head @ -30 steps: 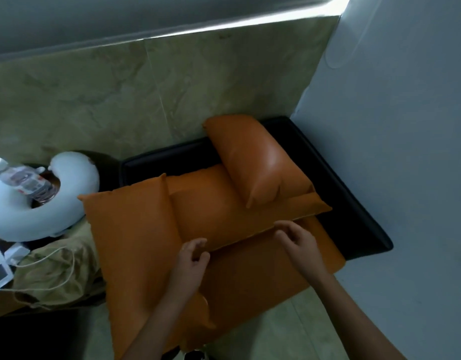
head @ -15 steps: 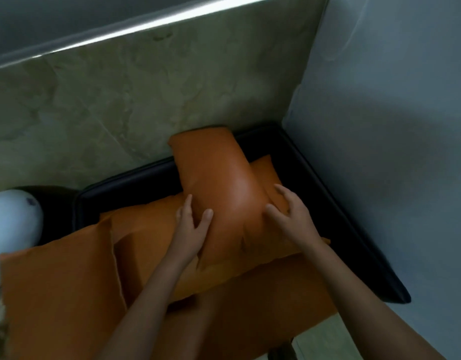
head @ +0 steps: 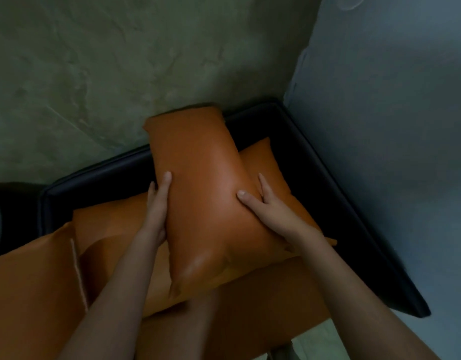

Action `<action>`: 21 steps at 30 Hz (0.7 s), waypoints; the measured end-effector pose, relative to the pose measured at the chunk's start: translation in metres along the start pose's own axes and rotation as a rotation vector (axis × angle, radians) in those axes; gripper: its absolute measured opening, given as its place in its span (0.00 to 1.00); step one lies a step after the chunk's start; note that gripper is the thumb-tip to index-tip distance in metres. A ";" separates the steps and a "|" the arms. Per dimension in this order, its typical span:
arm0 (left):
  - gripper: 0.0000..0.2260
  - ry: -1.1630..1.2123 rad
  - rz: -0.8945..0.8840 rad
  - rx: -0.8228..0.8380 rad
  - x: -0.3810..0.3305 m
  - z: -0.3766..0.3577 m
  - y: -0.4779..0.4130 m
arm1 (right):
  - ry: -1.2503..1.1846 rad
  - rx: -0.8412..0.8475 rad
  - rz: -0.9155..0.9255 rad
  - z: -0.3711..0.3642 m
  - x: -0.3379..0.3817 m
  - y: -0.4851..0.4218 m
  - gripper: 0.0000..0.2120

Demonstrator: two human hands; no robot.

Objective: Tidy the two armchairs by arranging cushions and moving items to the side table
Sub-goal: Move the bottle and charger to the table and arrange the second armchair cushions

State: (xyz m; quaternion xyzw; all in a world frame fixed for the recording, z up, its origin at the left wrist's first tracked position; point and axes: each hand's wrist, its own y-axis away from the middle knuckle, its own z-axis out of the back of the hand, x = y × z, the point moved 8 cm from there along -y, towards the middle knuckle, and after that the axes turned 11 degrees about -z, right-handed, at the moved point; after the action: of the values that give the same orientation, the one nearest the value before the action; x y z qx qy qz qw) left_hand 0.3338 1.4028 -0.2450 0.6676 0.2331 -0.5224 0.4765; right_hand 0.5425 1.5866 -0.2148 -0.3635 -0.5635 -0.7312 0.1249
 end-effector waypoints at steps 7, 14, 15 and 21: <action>0.37 -0.004 -0.067 0.082 -0.020 -0.034 0.022 | -0.059 -0.118 0.123 0.020 -0.035 0.030 0.39; 0.49 -0.142 -0.164 0.336 -0.035 -0.133 0.090 | -0.231 -0.301 0.109 0.079 -0.114 0.102 0.33; 0.51 -0.156 -0.149 0.381 -0.029 -0.151 0.103 | -0.240 -0.338 0.087 0.091 -0.129 0.117 0.32; 0.54 -0.294 -0.073 0.621 0.027 -0.233 0.187 | -0.357 -0.492 -0.076 0.160 -0.219 0.193 0.17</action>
State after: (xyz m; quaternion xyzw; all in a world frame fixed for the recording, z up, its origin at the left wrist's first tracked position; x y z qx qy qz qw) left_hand 0.6049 1.5210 -0.1966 0.6895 0.0155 -0.6757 0.2603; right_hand 0.8731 1.6188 -0.2043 -0.4844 -0.3957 -0.7744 -0.0955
